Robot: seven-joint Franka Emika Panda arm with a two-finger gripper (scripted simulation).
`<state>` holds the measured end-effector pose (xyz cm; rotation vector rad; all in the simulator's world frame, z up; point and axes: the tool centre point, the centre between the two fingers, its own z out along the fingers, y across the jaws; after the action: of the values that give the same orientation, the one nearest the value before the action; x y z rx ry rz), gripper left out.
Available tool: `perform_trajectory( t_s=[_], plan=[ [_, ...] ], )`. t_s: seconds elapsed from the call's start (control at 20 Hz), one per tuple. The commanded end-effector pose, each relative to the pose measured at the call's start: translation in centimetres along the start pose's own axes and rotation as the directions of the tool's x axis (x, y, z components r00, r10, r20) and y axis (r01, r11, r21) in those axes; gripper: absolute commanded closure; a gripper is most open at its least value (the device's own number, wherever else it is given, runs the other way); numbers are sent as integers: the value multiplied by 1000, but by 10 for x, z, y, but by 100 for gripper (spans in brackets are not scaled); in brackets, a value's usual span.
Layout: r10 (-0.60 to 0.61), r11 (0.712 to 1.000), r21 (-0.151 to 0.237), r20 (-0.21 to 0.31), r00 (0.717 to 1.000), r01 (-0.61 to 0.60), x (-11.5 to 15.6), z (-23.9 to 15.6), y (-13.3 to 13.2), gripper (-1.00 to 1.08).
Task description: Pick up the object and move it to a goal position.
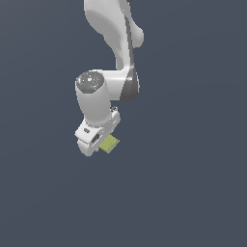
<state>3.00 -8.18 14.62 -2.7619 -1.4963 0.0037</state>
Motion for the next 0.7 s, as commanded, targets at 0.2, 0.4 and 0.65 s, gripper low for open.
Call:
perform_trajectory(
  t_s=[0.2,0.4,0.65],
  plan=[
    [-1,1000,-1,-1,1000,1,-6,-81,-1,108],
    [-1,1000,-1,-2,1000,1,-9,-130,-1,108],
    [-1,1000,-1,-2,1000,1,-13,-187,-1,108]
  ],
)
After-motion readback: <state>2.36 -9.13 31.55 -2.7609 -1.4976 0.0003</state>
